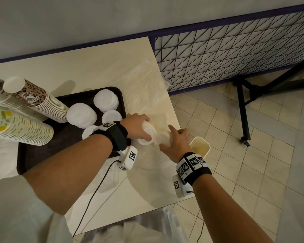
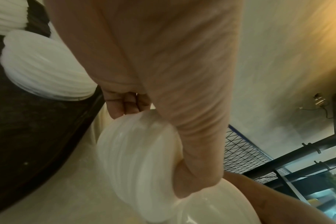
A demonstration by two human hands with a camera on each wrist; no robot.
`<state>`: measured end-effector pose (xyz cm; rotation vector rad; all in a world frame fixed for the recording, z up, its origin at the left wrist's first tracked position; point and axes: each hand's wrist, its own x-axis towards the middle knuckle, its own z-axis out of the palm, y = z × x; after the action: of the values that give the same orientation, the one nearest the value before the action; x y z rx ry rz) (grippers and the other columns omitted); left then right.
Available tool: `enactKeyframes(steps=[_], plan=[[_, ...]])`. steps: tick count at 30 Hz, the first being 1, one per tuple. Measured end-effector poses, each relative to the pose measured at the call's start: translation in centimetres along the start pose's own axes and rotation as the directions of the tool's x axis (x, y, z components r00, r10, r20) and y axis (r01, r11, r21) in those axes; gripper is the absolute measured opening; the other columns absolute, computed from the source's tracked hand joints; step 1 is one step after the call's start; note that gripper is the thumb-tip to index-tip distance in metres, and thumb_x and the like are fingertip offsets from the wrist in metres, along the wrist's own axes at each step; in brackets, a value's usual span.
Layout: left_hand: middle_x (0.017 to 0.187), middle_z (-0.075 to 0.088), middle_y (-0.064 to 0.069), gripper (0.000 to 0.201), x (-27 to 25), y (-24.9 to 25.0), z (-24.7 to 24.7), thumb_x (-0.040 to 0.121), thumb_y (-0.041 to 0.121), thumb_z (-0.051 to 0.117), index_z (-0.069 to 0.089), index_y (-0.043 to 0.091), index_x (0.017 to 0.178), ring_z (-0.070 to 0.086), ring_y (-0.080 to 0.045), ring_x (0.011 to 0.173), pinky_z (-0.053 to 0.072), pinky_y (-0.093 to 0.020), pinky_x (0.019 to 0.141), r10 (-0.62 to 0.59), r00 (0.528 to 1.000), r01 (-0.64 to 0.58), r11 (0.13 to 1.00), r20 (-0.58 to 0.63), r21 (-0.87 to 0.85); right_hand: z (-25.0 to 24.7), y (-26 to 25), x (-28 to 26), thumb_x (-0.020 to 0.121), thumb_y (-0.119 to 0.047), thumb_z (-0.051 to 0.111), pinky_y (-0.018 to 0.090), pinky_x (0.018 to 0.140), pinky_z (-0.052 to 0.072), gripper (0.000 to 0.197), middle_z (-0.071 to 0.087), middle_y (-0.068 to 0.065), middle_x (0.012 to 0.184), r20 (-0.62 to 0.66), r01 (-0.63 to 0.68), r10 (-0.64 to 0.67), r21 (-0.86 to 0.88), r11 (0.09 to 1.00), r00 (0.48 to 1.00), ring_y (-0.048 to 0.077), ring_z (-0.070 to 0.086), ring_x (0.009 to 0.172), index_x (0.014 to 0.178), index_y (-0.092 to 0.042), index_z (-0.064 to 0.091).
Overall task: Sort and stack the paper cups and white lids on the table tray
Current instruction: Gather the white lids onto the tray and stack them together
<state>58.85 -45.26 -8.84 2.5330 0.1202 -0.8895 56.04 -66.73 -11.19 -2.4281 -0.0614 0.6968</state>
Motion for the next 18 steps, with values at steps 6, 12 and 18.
enactKeyframes(steps=[6,12,18], plan=[[0.132,0.037,-0.003,0.075,-0.9,-0.3,1.2,0.08,0.038,0.082,0.043,0.03,0.144,0.056,-0.028,0.111,0.05,-0.032,0.093,0.024,0.999,-0.027,0.991,-0.027,-0.131,0.4,1.0,-0.6,0.085,-0.041,0.07,0.041,0.106,0.04,0.075,0.036,0.008,0.131,0.023,0.04,-0.041,0.022,0.999,0.999,0.029,0.035,0.126,0.15,-0.032,0.033],[0.128,0.034,-0.003,0.059,-2.3,-0.2,1.4,0.085,0.036,0.078,0.05,0.035,0.137,0.057,-0.028,0.107,0.045,-0.027,0.091,-0.003,0.998,-0.013,0.958,-0.055,-0.285,0.1,1.3,-1.2,0.088,-0.023,0.07,0.031,0.089,0.05,0.062,0.033,0.003,0.127,-0.003,0.084,-0.085,0.224,0.971,0.996,0.025,0.055,0.101,0.143,-0.032,0.041],[0.122,0.05,0.0,0.051,-6.1,-1.1,1.2,0.088,0.032,0.078,0.056,0.033,0.133,0.058,-0.022,0.11,0.052,-0.031,0.093,-0.03,0.983,-0.083,0.803,-0.179,-0.59,-1.2,1.2,-2.2,0.089,-0.023,0.069,0.041,0.09,0.052,0.053,0.037,0.001,0.121,-0.143,0.072,-0.013,0.418,0.906,0.99,0.025,0.052,0.101,0.133,-0.04,0.045]])
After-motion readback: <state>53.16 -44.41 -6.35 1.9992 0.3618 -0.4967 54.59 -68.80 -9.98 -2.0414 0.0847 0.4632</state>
